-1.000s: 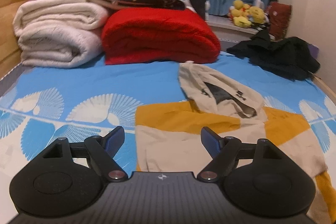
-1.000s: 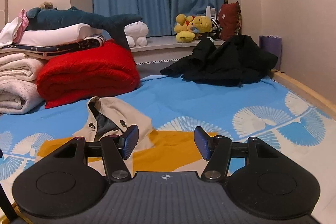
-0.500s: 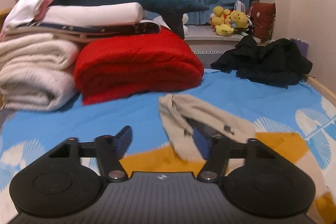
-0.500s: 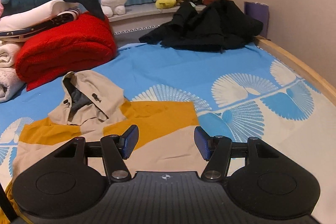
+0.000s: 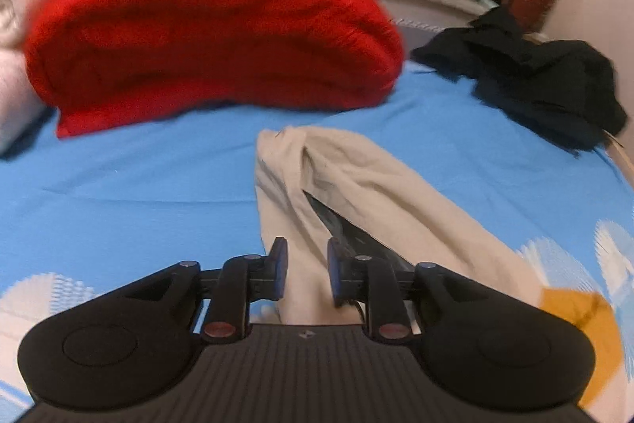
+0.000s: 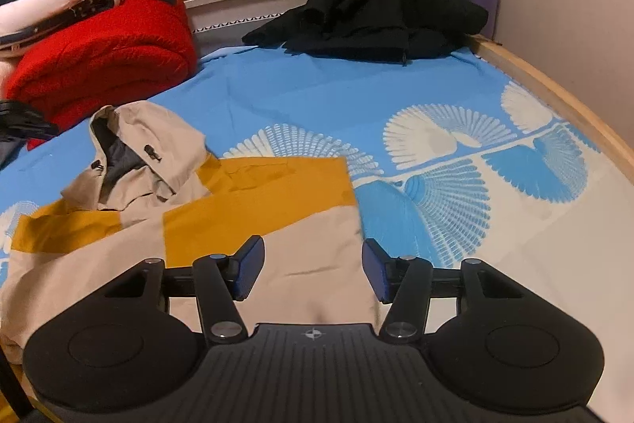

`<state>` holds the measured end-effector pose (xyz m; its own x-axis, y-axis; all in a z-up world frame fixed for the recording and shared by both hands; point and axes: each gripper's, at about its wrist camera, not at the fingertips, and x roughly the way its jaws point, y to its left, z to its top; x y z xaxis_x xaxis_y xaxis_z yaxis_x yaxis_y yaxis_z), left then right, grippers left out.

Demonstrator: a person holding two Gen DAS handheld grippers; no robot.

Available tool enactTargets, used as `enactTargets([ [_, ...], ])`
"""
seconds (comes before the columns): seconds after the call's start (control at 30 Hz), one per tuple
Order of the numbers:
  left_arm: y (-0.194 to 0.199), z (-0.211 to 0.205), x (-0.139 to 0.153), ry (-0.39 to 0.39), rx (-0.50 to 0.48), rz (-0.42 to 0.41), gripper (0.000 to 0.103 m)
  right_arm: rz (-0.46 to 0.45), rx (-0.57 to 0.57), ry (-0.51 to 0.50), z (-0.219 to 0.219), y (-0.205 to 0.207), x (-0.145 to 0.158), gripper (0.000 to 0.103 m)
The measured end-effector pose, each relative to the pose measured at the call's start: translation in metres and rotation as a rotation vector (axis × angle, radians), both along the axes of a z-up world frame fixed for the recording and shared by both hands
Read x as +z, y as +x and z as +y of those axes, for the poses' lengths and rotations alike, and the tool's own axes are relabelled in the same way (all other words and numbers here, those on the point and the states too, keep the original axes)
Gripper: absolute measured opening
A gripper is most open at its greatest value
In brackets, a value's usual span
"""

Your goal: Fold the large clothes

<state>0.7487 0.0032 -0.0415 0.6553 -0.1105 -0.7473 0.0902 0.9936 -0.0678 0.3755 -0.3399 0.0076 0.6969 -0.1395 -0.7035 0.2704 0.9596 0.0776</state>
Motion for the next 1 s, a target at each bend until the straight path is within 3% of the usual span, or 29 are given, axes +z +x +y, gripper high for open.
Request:
enactTargets([
  [0.03,0.014,0.0,-0.009,-0.009,0.021,0.006,0.049,0.006,-0.001,-0.004,-0.002,0.001,-0.001,0.056],
  [0.1,0.039,0.0,-0.022,-0.011,0.066,0.007,0.064,0.031,-0.013,-0.003,-0.006,0.004,-0.007,0.056],
  [0.27,0.083,-0.012,-0.043,0.054,0.121,0.007,0.062,0.067,-0.027,0.012,-0.011,0.011,-0.017,0.056],
  [0.3,0.089,-0.014,-0.045,0.076,0.12,0.008,0.047,0.071,-0.028,0.013,-0.011,0.011,-0.018,0.056],
  [0.33,0.094,-0.016,-0.047,0.101,0.108,0.019,0.013,0.077,-0.027,0.014,-0.012,0.011,-0.019,0.056],
  [0.37,0.096,-0.016,-0.045,0.122,0.092,0.028,0.002,0.082,-0.026,0.015,-0.012,0.011,-0.019,0.056],
  [0.47,0.074,-0.022,-0.022,0.116,0.015,-0.049,0.002,0.086,-0.02,0.023,-0.013,0.012,-0.017,0.056],
  [0.6,-0.01,-0.039,0.039,0.09,-0.22,-0.217,0.002,0.065,-0.013,0.046,-0.013,0.008,-0.006,0.056],
  [0.73,-0.171,-0.046,0.081,0.088,-0.504,-0.335,0.002,0.029,-0.006,0.072,-0.016,0.001,0.007,0.056],
  [0.8,-0.251,-0.043,0.071,0.099,-0.58,-0.281,0.002,0.008,-0.01,0.1,-0.017,-0.004,0.013,0.056],
  [0.87,-0.32,-0.038,0.041,0.152,-0.588,-0.179,0.002,-0.012,-0.021,0.133,-0.018,-0.008,0.02,0.056],
  [0.93,-0.361,-0.027,0.005,0.193,-0.531,-0.04,0.008,-0.036,-0.02,0.162,-0.015,-0.013,0.027,0.056],
  [1.0,-0.377,-0.011,-0.017,0.187,-0.405,0.109,0.008,-0.059,-0.007,0.178,-0.009,-0.017,0.032,0.056],
])
